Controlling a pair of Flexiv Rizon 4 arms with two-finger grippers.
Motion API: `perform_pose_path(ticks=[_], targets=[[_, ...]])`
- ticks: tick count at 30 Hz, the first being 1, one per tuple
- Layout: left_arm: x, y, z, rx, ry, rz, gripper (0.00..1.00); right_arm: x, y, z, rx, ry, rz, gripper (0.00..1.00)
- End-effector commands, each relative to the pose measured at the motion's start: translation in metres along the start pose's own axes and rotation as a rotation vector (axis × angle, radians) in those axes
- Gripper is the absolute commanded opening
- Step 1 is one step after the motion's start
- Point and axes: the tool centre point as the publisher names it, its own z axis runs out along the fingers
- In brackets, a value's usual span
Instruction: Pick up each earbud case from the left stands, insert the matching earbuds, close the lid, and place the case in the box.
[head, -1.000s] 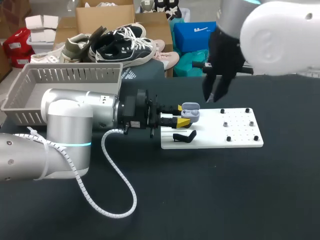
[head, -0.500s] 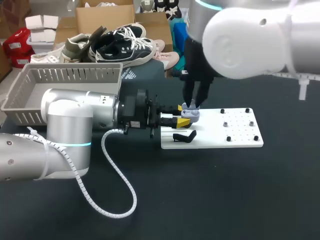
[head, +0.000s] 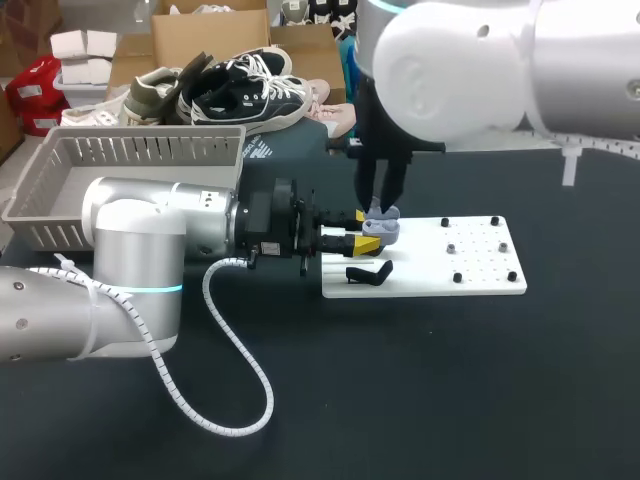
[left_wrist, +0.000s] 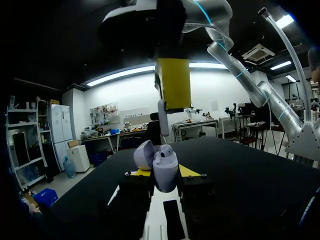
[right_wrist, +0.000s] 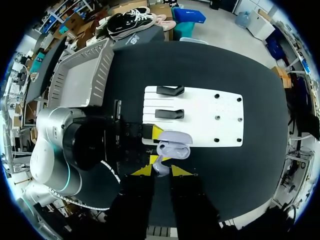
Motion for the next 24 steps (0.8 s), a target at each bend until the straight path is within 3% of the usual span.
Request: perform_pose_path(ticks=[1, 24], targets=[[0.0, -0.001, 0.0, -0.004, 0.0, 0.002, 0.0, 0.0, 0.0, 0.0, 0.002, 0.0, 0.001, 0.0], [0.0, -0.001, 0.0, -0.004, 0.0, 0.002, 0.0, 0.001, 0.003, 0.01, -0.038, -0.022, -0.059, 0.0]])
